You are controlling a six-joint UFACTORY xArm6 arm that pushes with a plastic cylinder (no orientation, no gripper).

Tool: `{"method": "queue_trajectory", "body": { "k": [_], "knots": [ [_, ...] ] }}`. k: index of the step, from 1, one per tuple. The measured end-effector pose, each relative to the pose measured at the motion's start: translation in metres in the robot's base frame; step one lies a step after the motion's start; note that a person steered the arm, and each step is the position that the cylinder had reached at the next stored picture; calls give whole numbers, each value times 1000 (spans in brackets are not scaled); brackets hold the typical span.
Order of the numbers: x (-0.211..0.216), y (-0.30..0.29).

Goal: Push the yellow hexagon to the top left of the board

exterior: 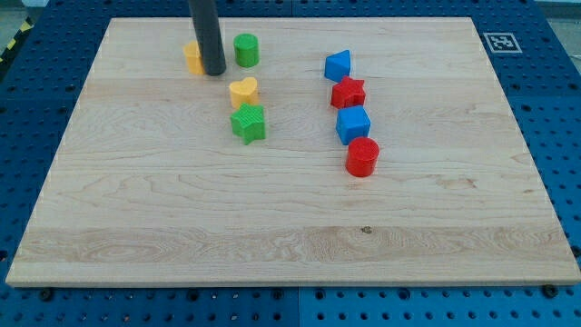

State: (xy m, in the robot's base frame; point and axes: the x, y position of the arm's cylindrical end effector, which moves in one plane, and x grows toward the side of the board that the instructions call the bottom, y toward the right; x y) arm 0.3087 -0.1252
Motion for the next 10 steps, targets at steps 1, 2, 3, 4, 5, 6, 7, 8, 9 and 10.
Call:
{"method": "queue_trajectory", "body": {
  "k": [1,2,3,4,5,6,7,8,9,10],
  "knots": [
    [-4,-24],
    [-4,-43],
    [-7,-57],
    [-20,-63],
    [-40,-63],
    [-43,-63],
    [-43,-64],
    [-43,-64],
    [-38,-47],
    [-33,-17]
  ]
}}
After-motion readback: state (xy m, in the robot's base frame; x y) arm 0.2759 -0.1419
